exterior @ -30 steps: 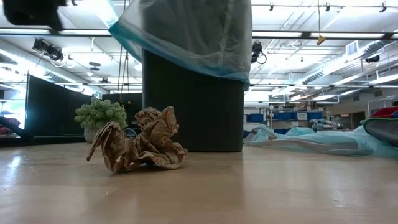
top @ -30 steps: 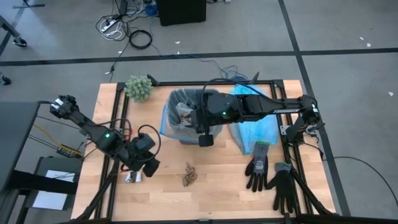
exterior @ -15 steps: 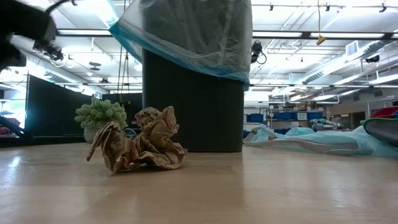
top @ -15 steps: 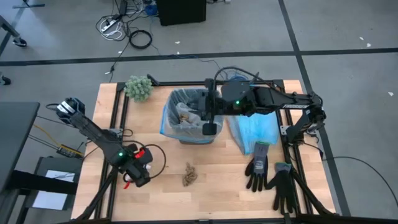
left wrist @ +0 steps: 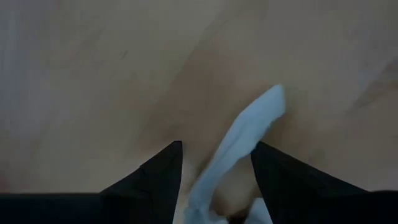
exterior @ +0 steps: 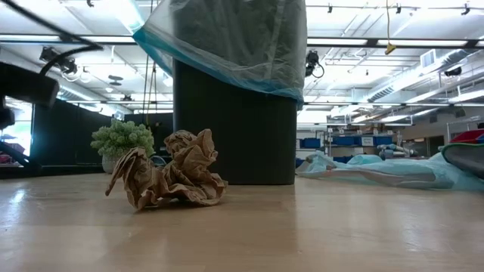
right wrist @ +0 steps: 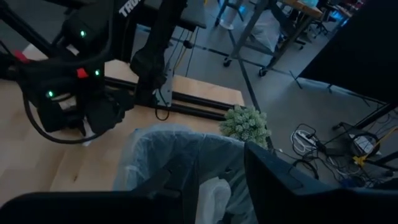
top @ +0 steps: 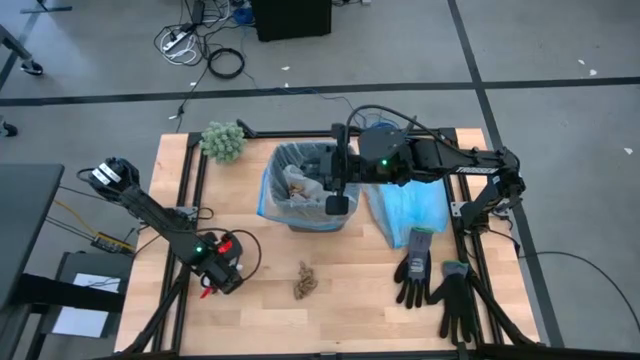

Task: Place trash/remove bag and relplace
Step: Put the white paper into the trash bin

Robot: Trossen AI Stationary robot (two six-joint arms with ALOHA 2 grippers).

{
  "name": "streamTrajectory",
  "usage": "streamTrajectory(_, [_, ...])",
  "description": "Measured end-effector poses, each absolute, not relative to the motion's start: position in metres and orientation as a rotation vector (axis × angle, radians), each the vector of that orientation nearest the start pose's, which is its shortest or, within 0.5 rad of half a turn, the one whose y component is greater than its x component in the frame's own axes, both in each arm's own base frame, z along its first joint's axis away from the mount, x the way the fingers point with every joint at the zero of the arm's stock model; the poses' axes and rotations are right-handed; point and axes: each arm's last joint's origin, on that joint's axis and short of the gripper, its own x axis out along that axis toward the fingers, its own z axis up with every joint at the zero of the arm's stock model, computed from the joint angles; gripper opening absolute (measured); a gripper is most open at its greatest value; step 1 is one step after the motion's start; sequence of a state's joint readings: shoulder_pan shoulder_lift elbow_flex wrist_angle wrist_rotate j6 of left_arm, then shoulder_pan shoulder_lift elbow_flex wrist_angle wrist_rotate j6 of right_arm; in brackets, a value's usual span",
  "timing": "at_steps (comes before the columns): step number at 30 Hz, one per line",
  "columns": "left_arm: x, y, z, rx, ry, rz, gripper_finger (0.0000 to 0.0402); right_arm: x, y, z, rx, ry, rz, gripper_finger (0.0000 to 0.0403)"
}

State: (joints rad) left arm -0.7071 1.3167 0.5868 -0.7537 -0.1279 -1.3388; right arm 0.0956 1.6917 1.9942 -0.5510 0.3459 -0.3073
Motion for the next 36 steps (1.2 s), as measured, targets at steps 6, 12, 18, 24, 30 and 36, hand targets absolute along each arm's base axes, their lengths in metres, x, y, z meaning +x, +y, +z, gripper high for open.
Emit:
streamTrajectory(6, [0.141, -0.116, 0.141, -0.489, 1.36, 0.485, 0.0176, 0.359, 0.023, 0.472, -0.358, 0.28, -0.215, 0.011])
streamTrajectory(12, [0.141, -0.115, 0.141, -0.482, 1.362, 0.483, 0.0037, 0.36, 0.019, 0.472, -0.354, 0.282, -0.228, 0.011])
streamTrajectory(18, [0.144, -0.116, 0.145, -0.552, 1.281, 0.572, 0.0004, 0.36, 0.018, 0.472, -0.357, 0.284, -0.23, 0.011])
streamTrajectory(24, [0.159, -0.126, 0.176, -0.564, 1.203, 0.563, 0.0003, 0.352, 0.016, 0.477, -0.387, 0.29, -0.287, 0.011])
streamTrajectory(30, [0.166, -0.126, 0.234, -0.467, 1.113, 0.645, 0.0002, 0.338, 0.014, 0.486, -0.4, 0.292, -0.311, 0.011])
streamTrajectory(36, [0.159, -0.105, 0.317, -0.434, 0.895, 0.704, 0.0001, 0.328, 0.013, 0.493, -0.393, 0.274, -0.341, 0.011])
